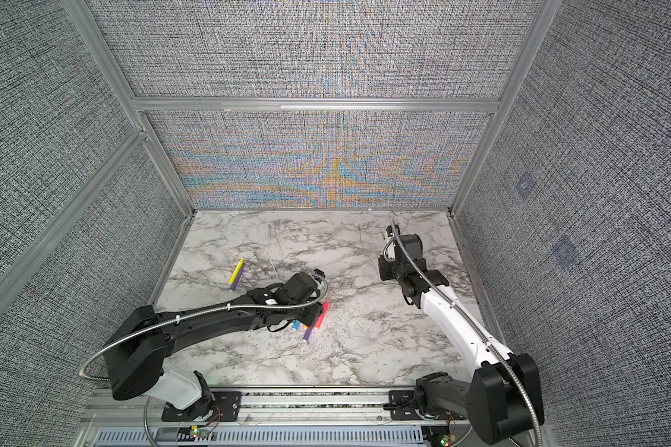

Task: Remove pen caps from pens
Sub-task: Pick up the pen from the center of the table.

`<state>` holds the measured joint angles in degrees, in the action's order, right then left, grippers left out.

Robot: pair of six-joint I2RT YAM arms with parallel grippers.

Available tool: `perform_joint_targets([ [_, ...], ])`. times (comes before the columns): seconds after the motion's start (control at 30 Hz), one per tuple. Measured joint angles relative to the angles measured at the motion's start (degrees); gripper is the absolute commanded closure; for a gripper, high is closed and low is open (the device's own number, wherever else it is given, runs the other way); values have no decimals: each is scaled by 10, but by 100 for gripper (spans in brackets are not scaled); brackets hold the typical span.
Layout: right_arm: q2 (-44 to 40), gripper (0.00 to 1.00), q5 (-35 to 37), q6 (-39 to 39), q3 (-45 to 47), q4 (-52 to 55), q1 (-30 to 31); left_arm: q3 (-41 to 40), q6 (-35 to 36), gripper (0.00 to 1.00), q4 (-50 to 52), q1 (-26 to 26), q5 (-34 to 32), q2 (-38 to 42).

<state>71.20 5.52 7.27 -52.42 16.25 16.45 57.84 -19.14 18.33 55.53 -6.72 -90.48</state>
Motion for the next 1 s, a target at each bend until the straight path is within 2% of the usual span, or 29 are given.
perform_joint_targets([
  [0.4, -1, 63, -16, 2, 1, -10, 0, 62, -10, 60, 41, 18, -29, -85],
  [1.0, 11, 63, -12, 3, 1, -17, 0, 36, -36, 61, 31, 31, -15, -131],
])
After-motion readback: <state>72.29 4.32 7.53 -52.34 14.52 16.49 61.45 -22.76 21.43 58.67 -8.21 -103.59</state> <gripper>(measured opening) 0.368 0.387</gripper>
